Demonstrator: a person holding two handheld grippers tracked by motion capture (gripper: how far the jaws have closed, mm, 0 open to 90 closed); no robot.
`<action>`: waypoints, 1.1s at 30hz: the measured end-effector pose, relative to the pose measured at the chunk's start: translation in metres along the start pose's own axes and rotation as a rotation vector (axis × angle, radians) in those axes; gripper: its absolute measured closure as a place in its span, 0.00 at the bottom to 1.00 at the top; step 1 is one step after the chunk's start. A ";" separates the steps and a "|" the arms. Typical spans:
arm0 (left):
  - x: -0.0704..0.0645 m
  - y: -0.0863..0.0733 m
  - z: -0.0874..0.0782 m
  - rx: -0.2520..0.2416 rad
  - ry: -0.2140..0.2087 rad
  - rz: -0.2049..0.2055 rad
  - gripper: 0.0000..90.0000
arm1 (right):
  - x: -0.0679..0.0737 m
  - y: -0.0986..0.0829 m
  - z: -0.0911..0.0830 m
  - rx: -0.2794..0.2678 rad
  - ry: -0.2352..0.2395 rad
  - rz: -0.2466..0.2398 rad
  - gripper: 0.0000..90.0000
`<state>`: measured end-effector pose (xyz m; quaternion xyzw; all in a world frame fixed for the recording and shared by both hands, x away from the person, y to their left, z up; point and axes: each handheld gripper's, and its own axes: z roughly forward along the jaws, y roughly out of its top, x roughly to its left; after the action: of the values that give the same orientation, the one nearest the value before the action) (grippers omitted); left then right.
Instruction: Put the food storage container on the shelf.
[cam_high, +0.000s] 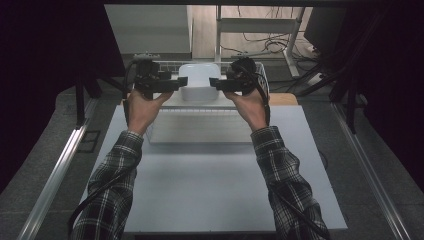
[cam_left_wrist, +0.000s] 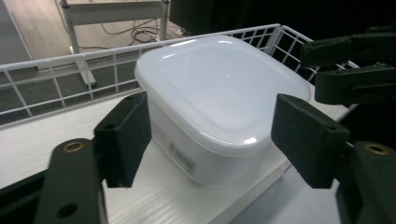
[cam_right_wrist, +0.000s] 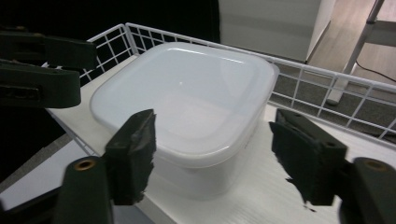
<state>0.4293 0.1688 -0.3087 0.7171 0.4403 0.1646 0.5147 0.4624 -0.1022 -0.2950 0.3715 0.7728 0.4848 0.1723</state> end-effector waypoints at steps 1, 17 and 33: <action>-0.001 -0.001 -0.001 0.002 -0.012 0.003 0.28 | 0.001 0.000 0.000 0.004 0.011 -0.007 0.26; -0.018 -0.026 -0.002 0.062 -0.067 0.099 0.07 | 0.011 -0.020 0.000 0.056 0.022 -0.087 0.01; -0.021 -0.059 -0.011 0.036 -0.106 0.157 0.02 | 0.009 -0.051 -0.013 0.040 0.060 -0.085 0.00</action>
<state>0.3826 0.1636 -0.3521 0.7663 0.3576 0.1583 0.5098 0.4275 -0.1165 -0.3333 0.3271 0.8023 0.4724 0.1617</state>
